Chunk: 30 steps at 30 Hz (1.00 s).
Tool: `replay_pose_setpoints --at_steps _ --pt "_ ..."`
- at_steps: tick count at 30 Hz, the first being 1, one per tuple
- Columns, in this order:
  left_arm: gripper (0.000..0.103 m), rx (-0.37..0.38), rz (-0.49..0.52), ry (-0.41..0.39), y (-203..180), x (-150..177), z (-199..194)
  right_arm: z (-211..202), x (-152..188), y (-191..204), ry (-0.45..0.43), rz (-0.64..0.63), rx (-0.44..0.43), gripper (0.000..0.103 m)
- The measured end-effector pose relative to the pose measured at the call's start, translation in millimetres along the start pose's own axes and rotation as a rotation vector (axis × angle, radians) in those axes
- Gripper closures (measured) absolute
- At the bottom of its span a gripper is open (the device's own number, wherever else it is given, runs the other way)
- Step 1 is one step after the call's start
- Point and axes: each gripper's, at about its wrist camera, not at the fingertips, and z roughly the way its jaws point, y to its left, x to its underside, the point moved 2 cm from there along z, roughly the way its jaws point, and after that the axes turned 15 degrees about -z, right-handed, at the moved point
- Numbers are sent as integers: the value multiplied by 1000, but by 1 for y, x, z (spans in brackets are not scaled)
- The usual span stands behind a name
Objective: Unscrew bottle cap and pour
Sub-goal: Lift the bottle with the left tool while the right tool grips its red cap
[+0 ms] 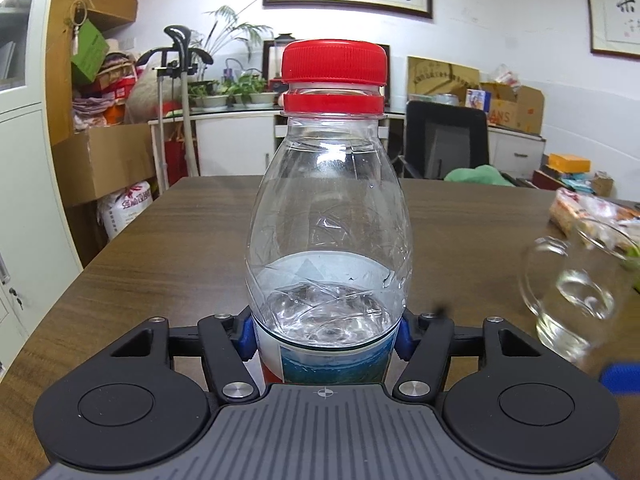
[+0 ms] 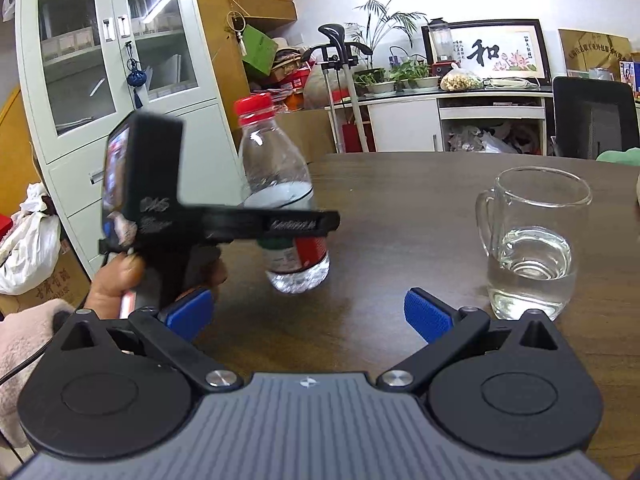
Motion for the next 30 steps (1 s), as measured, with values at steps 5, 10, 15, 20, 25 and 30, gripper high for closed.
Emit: replay_pose_setpoints --at_steps 5,10,15,20,25,30 --pt "41 8 -2 -1 -2 5 -6 -10 -3 -7 -47 8 3 1" --pt "40 14 -1 -15 -3 9 -10 -20 -5 -19 -103 53 -2 1" --pt "40 22 11 -29 -6 10 -8 -24 -5 -18 -146 17 14 1" --pt "40 42 20 -34 -7 15 -11 -29 -7 -19 -205 -2 32 1" --pt "40 60 31 -32 -9 14 -9 -33 -24 -33 -274 93 -9 1" --pt "40 72 44 -31 -11 19 -13 -32 -68 -30 -317 -18 -3 1"
